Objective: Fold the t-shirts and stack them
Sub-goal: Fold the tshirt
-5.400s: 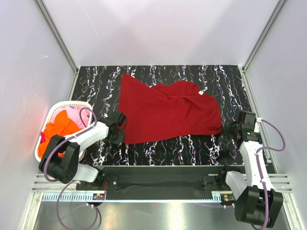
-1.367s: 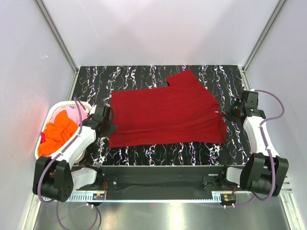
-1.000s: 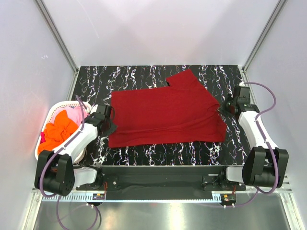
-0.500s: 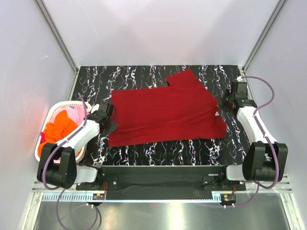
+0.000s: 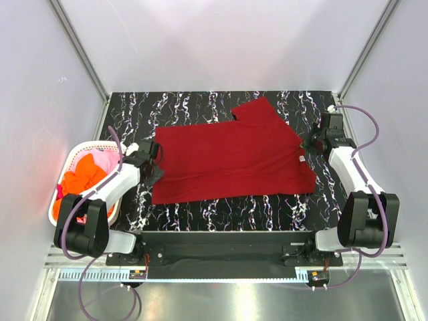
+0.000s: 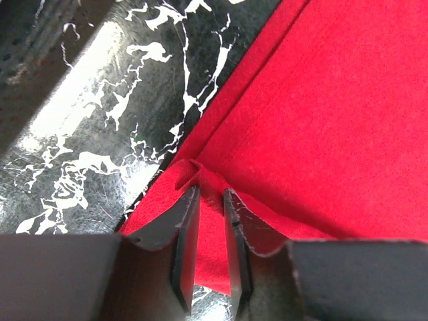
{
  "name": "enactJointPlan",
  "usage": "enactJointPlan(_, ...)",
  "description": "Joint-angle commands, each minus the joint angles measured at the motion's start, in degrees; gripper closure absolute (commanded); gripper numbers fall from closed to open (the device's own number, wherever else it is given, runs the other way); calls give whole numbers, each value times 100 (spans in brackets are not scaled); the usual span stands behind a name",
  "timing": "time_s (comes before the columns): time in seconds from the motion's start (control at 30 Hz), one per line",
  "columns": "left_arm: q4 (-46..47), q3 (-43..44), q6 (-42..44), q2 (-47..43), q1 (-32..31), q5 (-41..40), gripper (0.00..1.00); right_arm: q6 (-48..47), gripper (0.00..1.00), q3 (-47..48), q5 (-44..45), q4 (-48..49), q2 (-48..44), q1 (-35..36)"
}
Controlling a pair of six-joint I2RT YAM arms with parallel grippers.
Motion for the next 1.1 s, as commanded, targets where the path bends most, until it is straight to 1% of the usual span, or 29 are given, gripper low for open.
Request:
enactJointPlan(0.0, 109, 192, -153, -74, 5, -360, 72, -70, 100, 129, -220, 312, 89, 54)
enactJointPlan(0.1, 100, 200, -136, -241, -21, -483, 68, -61, 100, 155, -264, 321, 178, 107)
enactJointPlan(0.23, 109, 262, -135, -452, -161, -642, 66, -70, 100, 190, -247, 321, 222, 177)
enactJointPlan(0.43, 267, 315, -135, -540, -399, -467, 65, -105, 100, 269, -159, 321, 160, 239)
enactJointPlan(0.57, 382, 236, -214, -268, -417, -396, 64, -175, 100, 375, -80, 321, 221, 248)
enactJointPlan(0.7, 390, 130, -259, 161, -417, -457, 65, -210, 100, 297, -229, 487, 274, 248)
enactJointPlan(0.8, 390, 139, -259, 425, -426, -545, 65, -254, 100, 182, -1, 540, 327, 248)
enactJointPlan(1.0, 382, 130, -258, 777, -426, -686, 65, -333, 100, 304, -27, 672, 599, 248)
enactJointPlan(1.07, 382, 113, -259, 813, -426, -660, 65, -237, 99, 296, 217, 646, 722, 248)
